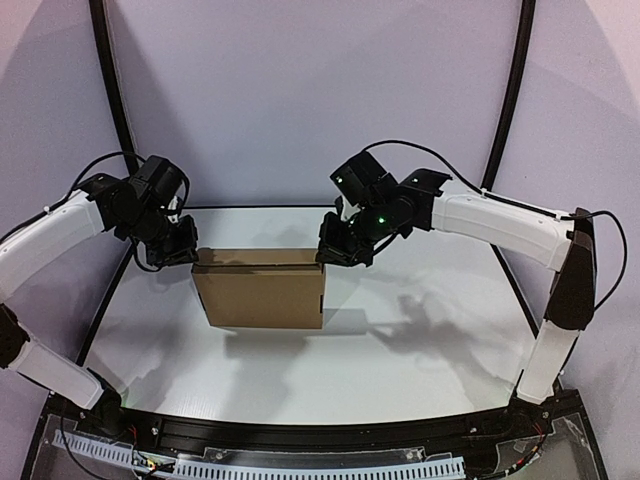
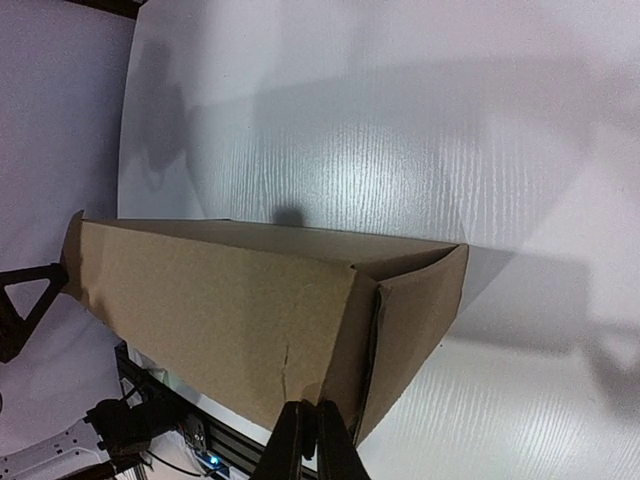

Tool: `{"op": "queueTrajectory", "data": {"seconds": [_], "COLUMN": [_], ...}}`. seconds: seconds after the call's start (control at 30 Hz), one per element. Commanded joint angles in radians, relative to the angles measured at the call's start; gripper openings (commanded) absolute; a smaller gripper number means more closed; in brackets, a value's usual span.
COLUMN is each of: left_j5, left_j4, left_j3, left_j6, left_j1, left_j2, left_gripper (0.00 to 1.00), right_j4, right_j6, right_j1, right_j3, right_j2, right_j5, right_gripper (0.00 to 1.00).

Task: Fold the paper box

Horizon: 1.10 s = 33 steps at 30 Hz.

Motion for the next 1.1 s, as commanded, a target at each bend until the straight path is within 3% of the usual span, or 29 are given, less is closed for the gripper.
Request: {"op": "queueTrajectory", "data": {"seconds": [0.0,0.1,0.2,0.37,0.87,1.07], "left_j5": [-0.170,-0.165,-0.154,-0.178,-0.075,-0.068], "left_j4": [-0.293,-0.308,-0.318,-0.325,-0.142,-0.119], "left_j3": [-0.085,-0.094,-0.086,-0.075,-0.300,-0.157], "left_j6": [0.074,0.090,0.114,0.119,0.029,0.043], "left_j1": [0.017,0.016,0.016,0.016,0.022,0.025], "left_j2": [0.075,0.086,0.091,0.098,0.033,-0.031], "left_gripper": [0.07,0.11,0.25,0.31,0.26,0.21], "right_j4": [-0.322,-0.386,-0.460,-0.524,-0.323,-0.275], "right_j6": [-0.032,-0.064,-0.090,-0.100,-0.025,-0.117], "right_j1": [0.021,0.030,0.038,0.050,0.047,0.045], "right_j3": [-0.032,0.018,0.101,0.159,-0.090,0.034], "right_j2": [0.116,0.149,0.185,0.209,0.126,0.127], "right_j5": [0.062,0.095,0.143,0.200,0.164,0.164], "right_gripper": [0.08,0.15,0.21,0.22,0.24,0.28]}}
